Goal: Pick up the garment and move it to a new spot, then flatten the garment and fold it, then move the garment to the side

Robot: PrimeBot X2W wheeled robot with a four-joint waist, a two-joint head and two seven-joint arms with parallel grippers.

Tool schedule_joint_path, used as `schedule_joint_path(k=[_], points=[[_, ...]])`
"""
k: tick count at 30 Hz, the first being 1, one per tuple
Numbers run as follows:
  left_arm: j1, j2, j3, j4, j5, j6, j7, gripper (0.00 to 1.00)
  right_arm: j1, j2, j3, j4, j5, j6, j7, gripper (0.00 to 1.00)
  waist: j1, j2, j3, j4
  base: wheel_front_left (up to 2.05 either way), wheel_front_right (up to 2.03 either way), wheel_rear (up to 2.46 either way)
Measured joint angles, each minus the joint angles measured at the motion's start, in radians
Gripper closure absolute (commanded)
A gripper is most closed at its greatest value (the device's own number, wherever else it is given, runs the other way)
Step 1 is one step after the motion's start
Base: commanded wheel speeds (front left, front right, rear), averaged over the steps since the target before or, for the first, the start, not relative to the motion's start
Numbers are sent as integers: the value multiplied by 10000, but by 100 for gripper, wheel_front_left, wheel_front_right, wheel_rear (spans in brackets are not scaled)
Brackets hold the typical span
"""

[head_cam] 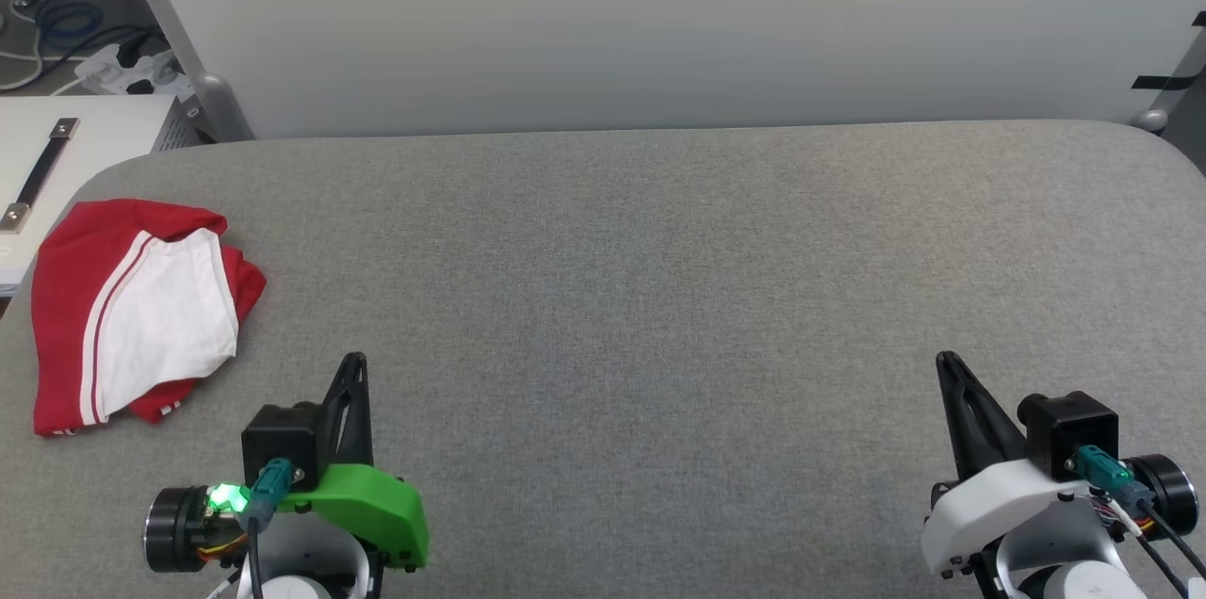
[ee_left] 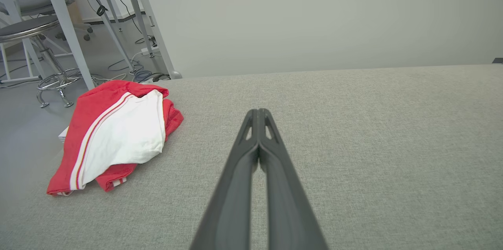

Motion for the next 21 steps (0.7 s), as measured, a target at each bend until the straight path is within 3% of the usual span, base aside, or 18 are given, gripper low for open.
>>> schedule_joint_path(k=[21], points=[[0,0,0,0,0,0,0,100,0,0,0,0,0,0,0,100,0,0,0,0,0,0,0]])
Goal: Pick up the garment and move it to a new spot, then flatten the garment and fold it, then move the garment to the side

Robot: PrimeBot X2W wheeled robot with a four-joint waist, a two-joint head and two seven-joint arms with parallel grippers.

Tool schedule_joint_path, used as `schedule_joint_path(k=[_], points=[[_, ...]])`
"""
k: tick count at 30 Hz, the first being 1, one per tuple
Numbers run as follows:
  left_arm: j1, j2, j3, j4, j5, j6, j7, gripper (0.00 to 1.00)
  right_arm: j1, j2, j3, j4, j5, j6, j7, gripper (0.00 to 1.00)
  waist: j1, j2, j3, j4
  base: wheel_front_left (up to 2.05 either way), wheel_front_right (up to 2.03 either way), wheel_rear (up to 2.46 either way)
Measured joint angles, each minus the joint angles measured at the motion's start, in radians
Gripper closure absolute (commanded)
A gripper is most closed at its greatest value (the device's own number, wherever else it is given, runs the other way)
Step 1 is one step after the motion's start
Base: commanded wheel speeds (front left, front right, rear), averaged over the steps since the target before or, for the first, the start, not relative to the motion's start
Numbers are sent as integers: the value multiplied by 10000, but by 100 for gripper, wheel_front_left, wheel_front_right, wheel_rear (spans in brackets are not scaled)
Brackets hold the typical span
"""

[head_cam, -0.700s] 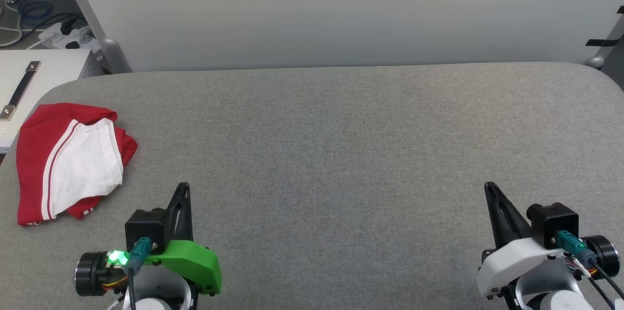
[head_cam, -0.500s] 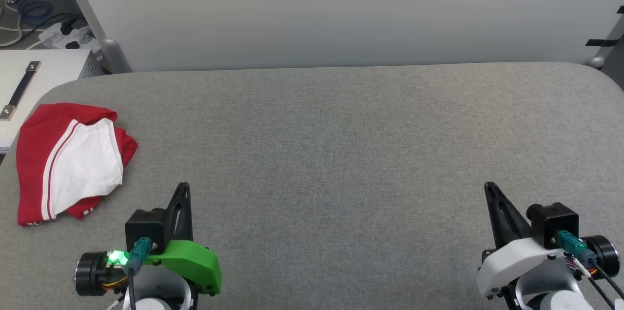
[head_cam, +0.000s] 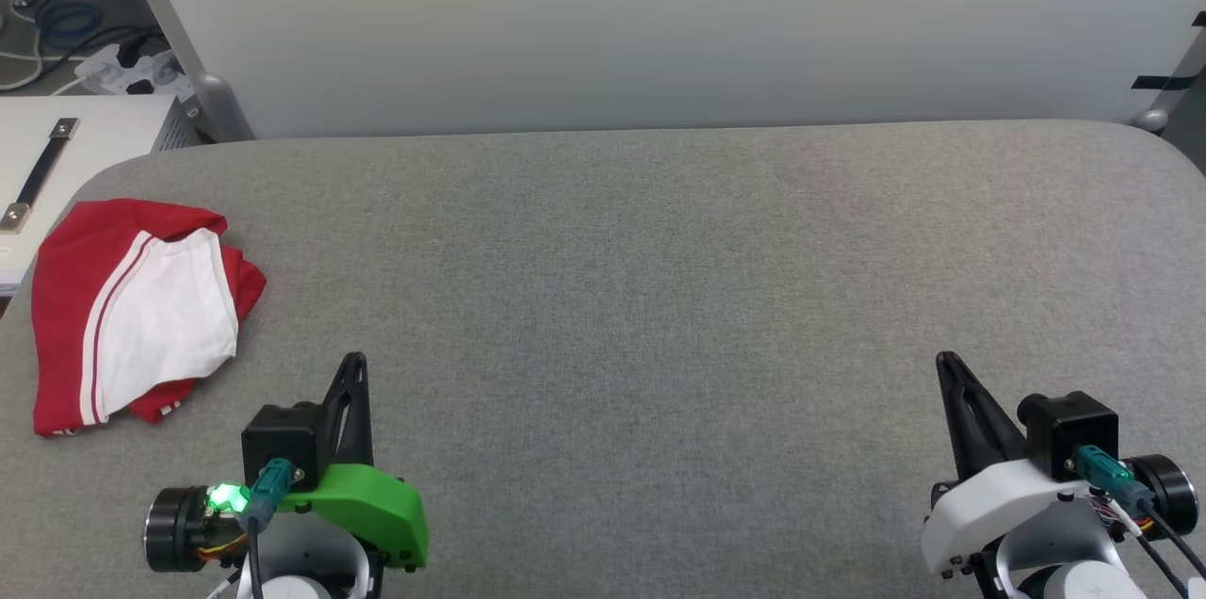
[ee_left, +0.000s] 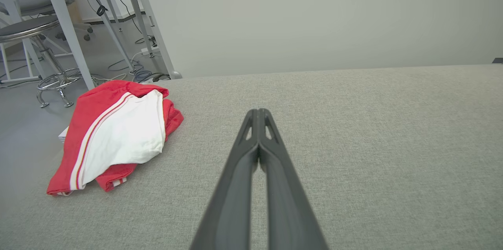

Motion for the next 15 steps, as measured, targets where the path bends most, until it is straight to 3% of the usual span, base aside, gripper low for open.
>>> schedule_joint_path(k=[6,7,15], points=[[0,0,0,0,0,0,0,100,0,0,0,0,0,0,0,100,0,0,0,0,0,0,0],[4,2,2,0,-4,0,0,0,3,0,0,2,4,2,0,0,0,0,0,0,0,0,0],[12,4,2,36,-50,-2,-13,0,7,0,-6,15,40,2,-17,0,0,0,3,-2,0,0,0]])
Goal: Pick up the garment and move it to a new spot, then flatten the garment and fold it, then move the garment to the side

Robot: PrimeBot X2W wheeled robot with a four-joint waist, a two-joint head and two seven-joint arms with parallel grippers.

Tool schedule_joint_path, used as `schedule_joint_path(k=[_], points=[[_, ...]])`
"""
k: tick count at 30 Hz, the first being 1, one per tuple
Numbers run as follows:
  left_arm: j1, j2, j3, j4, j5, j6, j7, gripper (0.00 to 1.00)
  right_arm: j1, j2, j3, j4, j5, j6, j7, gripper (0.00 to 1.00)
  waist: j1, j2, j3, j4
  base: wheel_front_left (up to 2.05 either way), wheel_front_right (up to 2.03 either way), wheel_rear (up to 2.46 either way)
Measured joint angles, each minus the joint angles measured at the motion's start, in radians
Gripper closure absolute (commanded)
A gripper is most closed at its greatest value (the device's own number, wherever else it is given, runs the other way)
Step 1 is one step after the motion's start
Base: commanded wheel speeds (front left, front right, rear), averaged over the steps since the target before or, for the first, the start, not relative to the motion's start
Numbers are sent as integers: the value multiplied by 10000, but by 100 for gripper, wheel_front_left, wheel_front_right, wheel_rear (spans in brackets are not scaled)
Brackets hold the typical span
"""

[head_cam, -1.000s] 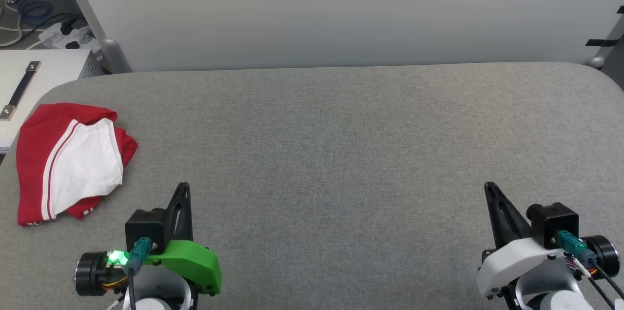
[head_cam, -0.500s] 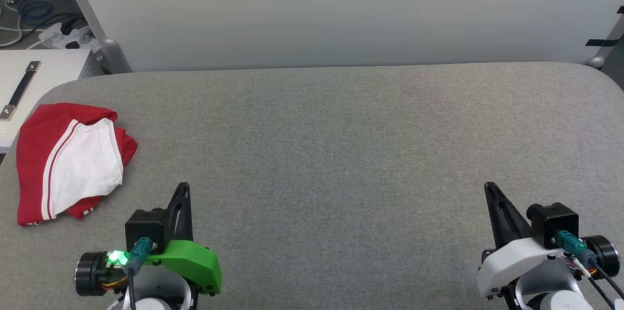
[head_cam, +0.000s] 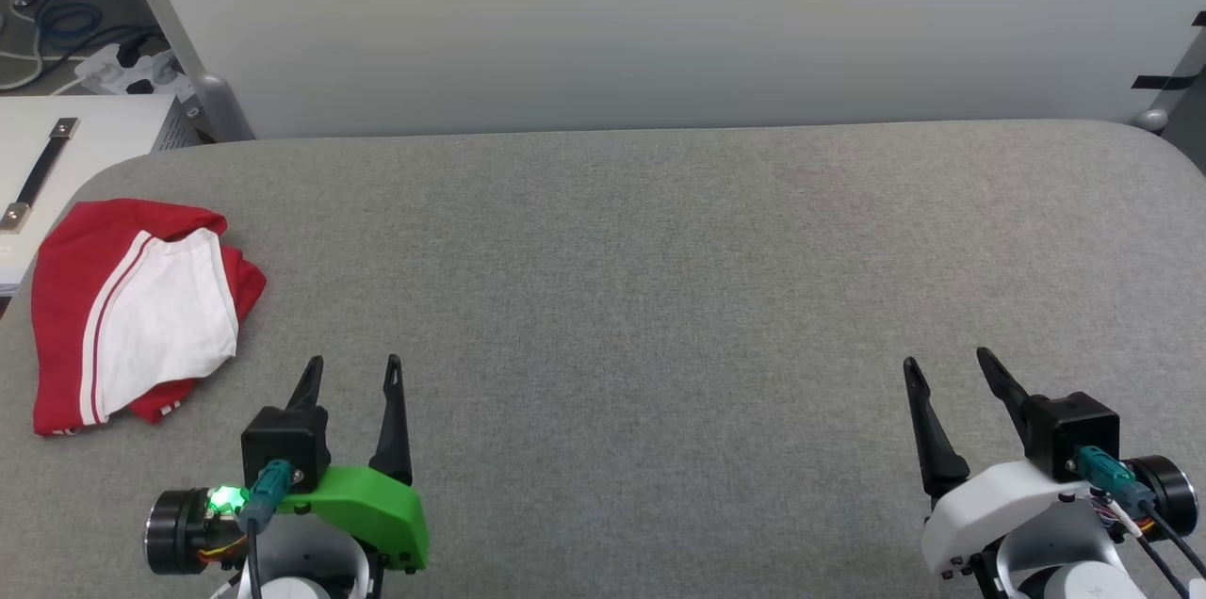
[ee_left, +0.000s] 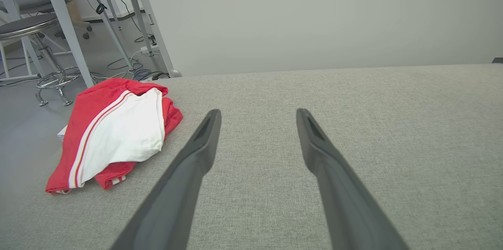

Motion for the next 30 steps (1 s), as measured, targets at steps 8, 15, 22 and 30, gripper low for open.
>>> schedule_joint_path(k=[8,15,22,30], points=[[0,0,-17,140,-73,-4,-171,0,0,-2,-36,77,142,0,-150,0,0,0,-1,-6,0,0,0],[0,0,-42,209,-203,-17,-303,0,0,0,-96,157,265,0,-278,0,0,0,-4,-20,0,0,0],[0,0,-82,303,-305,-84,-449,0,0,-2,-109,274,435,0,-441,0,0,0,1,-20,0,0,0],[0,0,-117,337,-393,-105,-612,0,-1,-2,-138,284,510,0,-591,0,0,0,38,-3,0,0,0]])
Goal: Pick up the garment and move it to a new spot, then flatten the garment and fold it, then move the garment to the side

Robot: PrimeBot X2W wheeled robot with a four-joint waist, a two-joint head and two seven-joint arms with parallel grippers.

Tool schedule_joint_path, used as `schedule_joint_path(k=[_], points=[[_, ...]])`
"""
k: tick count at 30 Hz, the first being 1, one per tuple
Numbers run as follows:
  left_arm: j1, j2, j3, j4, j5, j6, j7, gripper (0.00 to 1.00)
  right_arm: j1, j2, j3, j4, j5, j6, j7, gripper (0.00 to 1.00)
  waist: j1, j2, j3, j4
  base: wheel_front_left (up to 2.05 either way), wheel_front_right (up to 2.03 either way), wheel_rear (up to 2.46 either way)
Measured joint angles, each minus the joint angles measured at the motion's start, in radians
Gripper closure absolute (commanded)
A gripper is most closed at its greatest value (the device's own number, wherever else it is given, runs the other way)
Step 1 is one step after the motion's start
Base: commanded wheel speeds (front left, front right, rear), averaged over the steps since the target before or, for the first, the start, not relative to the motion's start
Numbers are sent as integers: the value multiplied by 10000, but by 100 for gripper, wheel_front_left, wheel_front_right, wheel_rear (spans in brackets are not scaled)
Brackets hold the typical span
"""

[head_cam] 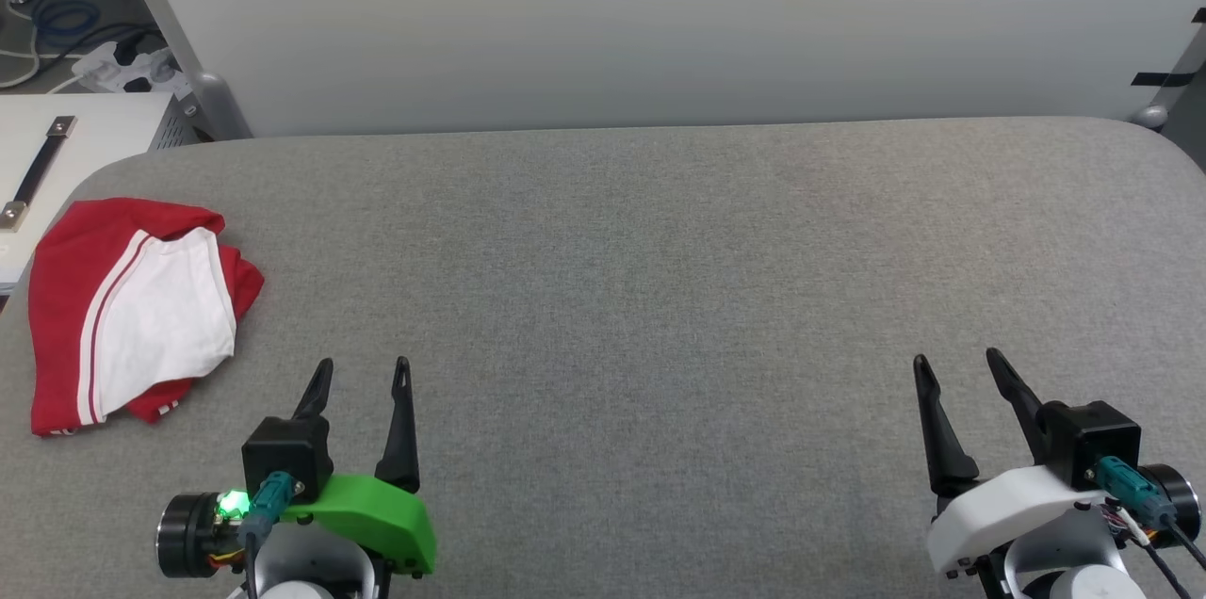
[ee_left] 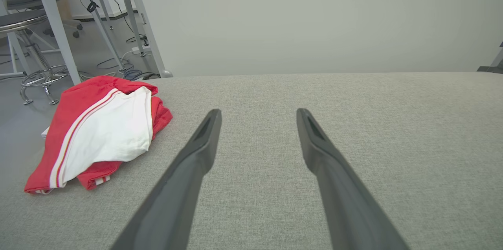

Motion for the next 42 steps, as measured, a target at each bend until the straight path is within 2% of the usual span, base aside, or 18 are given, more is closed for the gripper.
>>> schedule_joint_path(k=[30,42], points=[[-1,0,-96,-387,-424,-267,-621,0,-6,2,111,-355,345,0,-616,0,0,0,88,73,0,0,0],[0,-2,-222,17,-529,-428,-876,0,-6,2,109,-157,383,-2,-834,0,0,0,105,88,0,0,0]])
